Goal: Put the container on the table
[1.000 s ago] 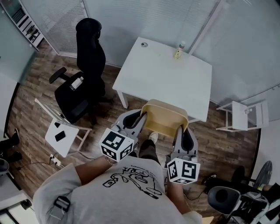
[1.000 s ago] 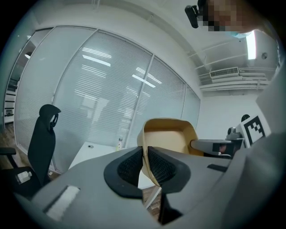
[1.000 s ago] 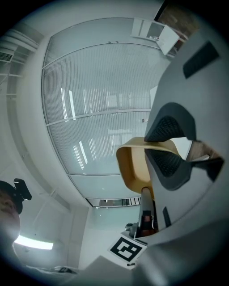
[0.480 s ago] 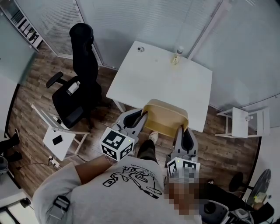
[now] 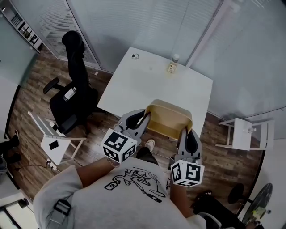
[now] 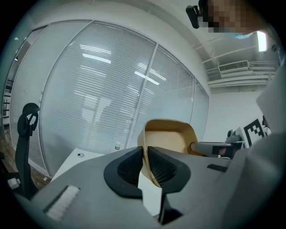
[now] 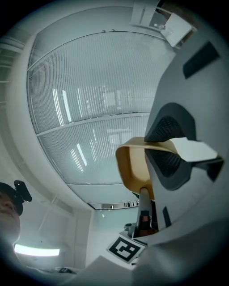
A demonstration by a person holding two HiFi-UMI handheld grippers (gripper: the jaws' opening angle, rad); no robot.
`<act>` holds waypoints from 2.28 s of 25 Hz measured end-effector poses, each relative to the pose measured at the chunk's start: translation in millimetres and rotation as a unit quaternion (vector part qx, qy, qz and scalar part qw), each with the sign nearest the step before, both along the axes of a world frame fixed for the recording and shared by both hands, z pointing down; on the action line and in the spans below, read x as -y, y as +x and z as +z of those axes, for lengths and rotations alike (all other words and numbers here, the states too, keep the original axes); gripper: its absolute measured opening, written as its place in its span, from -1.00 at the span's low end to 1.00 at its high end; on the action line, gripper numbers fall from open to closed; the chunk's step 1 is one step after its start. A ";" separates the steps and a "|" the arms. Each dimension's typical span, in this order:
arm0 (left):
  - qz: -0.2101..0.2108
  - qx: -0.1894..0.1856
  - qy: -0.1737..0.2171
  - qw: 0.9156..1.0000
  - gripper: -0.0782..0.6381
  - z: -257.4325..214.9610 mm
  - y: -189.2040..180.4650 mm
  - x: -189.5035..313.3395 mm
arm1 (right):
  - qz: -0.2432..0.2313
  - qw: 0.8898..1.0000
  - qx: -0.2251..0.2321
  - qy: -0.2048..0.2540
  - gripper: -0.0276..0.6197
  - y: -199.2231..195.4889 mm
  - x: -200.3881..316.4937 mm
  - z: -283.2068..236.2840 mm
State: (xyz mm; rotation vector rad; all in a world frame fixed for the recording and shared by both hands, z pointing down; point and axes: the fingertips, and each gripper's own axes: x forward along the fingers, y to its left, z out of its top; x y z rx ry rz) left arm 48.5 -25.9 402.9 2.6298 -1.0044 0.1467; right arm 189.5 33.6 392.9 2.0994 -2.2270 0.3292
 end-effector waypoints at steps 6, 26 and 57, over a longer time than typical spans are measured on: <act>-0.011 0.003 0.001 1.000 -0.70 2.2 41.5 34.0 | -0.012 1.000 0.005 0.000 -0.81 43.1 37.5 4.4; -0.029 -0.006 -0.004 1.000 -0.70 3.4 40.6 126.3 | -0.021 1.000 0.000 -0.005 -0.81 42.6 131.4 3.6; 0.011 0.023 -0.075 0.997 -0.70 75.8 7.5 241.9 | 0.010 0.996 -0.009 -0.093 -0.81 6.7 241.8 83.2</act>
